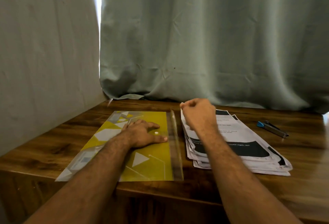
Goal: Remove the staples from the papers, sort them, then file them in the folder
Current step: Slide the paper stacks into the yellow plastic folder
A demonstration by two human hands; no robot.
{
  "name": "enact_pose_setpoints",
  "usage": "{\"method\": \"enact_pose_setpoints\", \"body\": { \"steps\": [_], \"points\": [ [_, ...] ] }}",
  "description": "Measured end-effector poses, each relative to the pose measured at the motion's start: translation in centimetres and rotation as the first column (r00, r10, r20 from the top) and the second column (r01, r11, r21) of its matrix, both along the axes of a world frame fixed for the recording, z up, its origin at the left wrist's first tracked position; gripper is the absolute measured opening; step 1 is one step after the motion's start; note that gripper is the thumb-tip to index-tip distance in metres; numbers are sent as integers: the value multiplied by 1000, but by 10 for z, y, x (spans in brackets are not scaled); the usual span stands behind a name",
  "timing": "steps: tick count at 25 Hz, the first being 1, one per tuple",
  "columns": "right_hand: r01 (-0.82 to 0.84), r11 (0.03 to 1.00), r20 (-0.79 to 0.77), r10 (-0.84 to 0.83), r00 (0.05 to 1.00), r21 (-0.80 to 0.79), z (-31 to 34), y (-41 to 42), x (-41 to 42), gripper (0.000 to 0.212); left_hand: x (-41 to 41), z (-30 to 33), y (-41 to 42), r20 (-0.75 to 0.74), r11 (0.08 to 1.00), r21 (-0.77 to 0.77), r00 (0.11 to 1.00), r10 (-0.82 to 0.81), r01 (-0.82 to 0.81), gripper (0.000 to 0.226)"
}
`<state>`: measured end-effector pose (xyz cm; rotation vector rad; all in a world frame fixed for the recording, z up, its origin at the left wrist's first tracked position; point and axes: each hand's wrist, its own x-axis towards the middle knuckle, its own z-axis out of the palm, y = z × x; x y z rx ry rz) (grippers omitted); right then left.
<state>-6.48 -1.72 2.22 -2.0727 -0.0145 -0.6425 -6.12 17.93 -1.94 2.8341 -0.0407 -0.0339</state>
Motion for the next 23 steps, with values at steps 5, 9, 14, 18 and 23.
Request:
{"method": "enact_pose_setpoints", "body": {
  "steps": [5,9,14,18,23],
  "points": [
    [97,933,-189,-171,967,-348,16,-81,30,15,7,24,1,11,962,-271,1000,28,-24,20],
    [87,871,-287,-252,924,-484,4,-136,51,18,36,36,-40,193,822,-564,954,229,-83,29],
    [37,946,-296,-138,945,-321,-7,-171,53,19,67,37,-88,153,729,-671,937,315,-136,34],
    [77,939,-361,-203,910,-335,-13,-176,58,14,61,35,-121,89,757,-616,934,345,-220,30],
    [59,962,-385,-162,909,-265,-15,-181,63,18,51,17,-131,-85,515,-825,953,292,-231,35]
  ]
}}
